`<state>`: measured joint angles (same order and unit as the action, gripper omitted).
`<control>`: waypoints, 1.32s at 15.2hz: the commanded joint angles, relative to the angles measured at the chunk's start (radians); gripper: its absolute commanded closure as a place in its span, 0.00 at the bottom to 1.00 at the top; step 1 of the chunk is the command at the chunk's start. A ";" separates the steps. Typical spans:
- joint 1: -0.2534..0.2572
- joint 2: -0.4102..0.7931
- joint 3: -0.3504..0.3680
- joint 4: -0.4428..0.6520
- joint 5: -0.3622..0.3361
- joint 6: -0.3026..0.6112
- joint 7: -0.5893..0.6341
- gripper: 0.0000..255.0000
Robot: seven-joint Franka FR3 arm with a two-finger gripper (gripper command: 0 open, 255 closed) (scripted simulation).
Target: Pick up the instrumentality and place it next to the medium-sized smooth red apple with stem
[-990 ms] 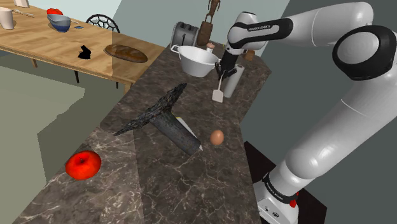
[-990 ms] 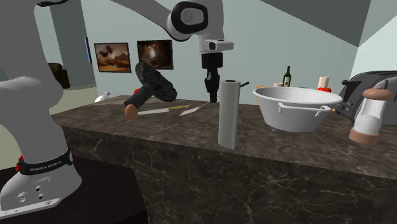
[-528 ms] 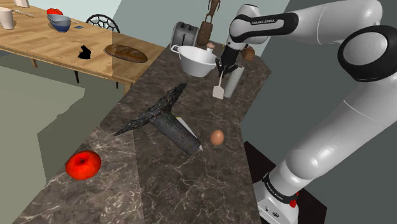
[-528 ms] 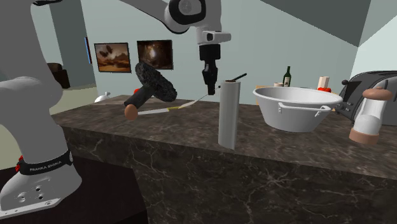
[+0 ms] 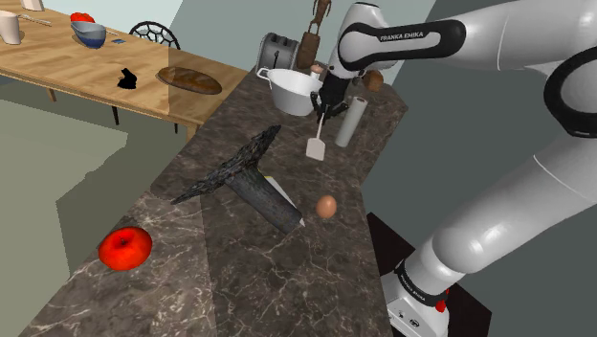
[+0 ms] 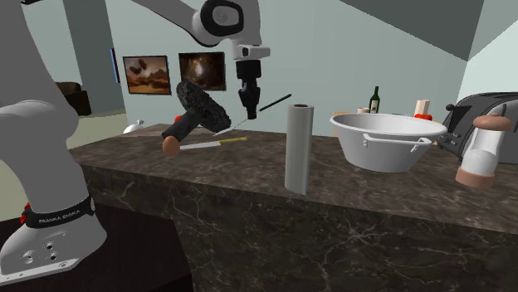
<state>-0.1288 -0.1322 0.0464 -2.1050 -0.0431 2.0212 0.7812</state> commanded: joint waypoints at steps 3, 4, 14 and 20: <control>0.042 -0.062 0.054 -0.062 0.009 -0.004 0.092 1.00; 0.053 -0.072 0.068 -0.072 0.012 -0.005 0.115 1.00; 0.157 -0.119 0.222 -0.108 0.050 -0.023 0.352 1.00; 0.216 -0.096 0.320 -0.075 0.062 -0.036 0.504 1.00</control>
<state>0.0778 -0.2387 0.3487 -2.1897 0.0189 1.9852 1.2565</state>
